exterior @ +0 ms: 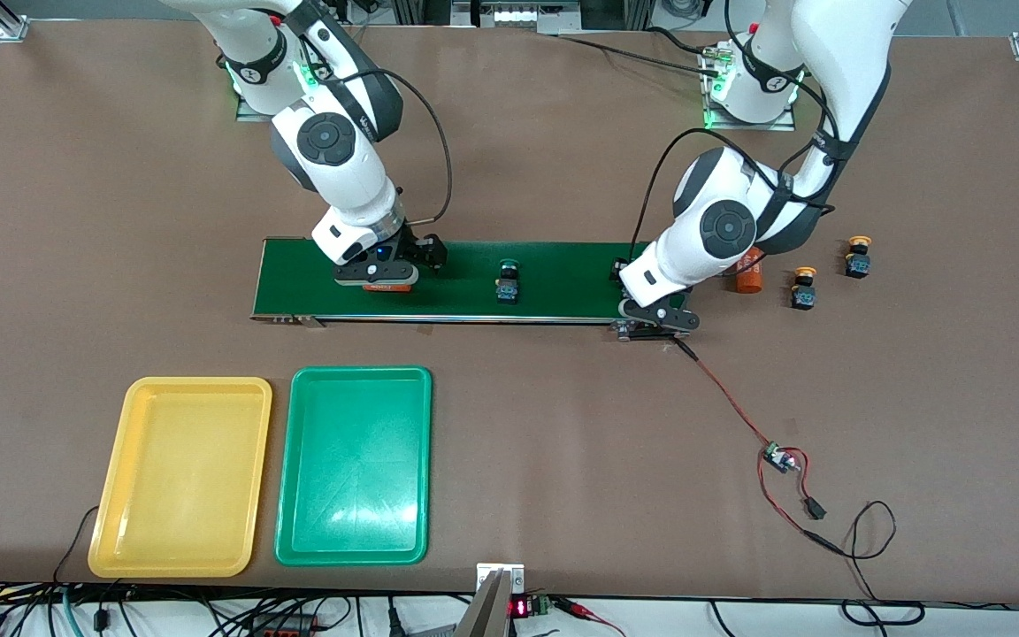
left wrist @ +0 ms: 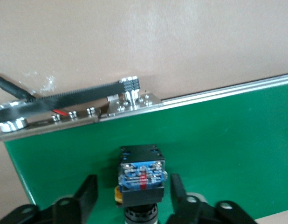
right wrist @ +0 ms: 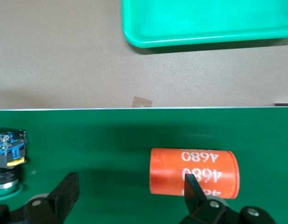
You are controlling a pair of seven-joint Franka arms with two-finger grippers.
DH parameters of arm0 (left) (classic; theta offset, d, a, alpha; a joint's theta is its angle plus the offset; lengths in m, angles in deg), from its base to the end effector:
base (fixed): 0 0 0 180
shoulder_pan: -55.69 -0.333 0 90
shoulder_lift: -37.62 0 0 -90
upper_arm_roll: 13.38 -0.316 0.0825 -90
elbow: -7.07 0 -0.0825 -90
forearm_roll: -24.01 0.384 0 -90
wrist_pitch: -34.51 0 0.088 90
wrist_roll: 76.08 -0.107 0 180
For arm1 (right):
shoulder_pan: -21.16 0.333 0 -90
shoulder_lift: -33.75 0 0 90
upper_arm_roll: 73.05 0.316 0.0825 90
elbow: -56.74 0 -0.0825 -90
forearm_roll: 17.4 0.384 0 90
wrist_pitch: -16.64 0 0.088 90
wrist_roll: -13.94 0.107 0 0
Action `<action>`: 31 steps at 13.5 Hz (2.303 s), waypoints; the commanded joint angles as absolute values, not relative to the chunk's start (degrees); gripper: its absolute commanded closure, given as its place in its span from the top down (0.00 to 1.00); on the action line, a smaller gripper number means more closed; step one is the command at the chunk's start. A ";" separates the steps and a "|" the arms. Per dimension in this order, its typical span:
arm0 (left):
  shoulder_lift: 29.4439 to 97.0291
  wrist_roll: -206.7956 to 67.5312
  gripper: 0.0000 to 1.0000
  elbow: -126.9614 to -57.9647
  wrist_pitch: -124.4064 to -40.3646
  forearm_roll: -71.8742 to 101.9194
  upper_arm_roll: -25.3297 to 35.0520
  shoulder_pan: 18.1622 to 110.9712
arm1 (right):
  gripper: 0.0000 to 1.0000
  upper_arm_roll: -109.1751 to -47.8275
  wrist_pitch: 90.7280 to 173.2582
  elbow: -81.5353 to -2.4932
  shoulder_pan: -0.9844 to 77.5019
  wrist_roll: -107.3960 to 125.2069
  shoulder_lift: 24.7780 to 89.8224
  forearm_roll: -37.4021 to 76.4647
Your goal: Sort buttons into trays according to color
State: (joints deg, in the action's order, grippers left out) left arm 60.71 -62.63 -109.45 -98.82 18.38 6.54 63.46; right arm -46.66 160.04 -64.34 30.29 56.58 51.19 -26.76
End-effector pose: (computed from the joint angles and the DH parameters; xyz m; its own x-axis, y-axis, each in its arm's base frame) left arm 0.5230 -0.2718 0.2502 0.9757 -0.1675 -0.1414 -0.1429 -0.9751 0.1693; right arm 0.4811 0.3376 0.2957 0.9966 -0.0290 0.0770 -0.0212 -0.9948 -0.0996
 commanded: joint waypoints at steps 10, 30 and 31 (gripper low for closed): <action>54.92 -73.50 1.00 -106.48 -83.87 19.62 4.56 47.89 | 1.00 -46.86 159.38 -63.05 31.09 57.44 52.29 -28.30; 54.14 -83.11 1.00 -124.93 -98.10 22.96 4.47 40.93 | 1.00 -54.60 152.08 -53.65 40.94 63.60 58.18 -32.61; 54.14 -83.11 1.00 -125.63 -99.07 22.87 4.47 40.93 | 1.00 -54.60 152.08 -53.73 40.94 63.94 58.18 -32.61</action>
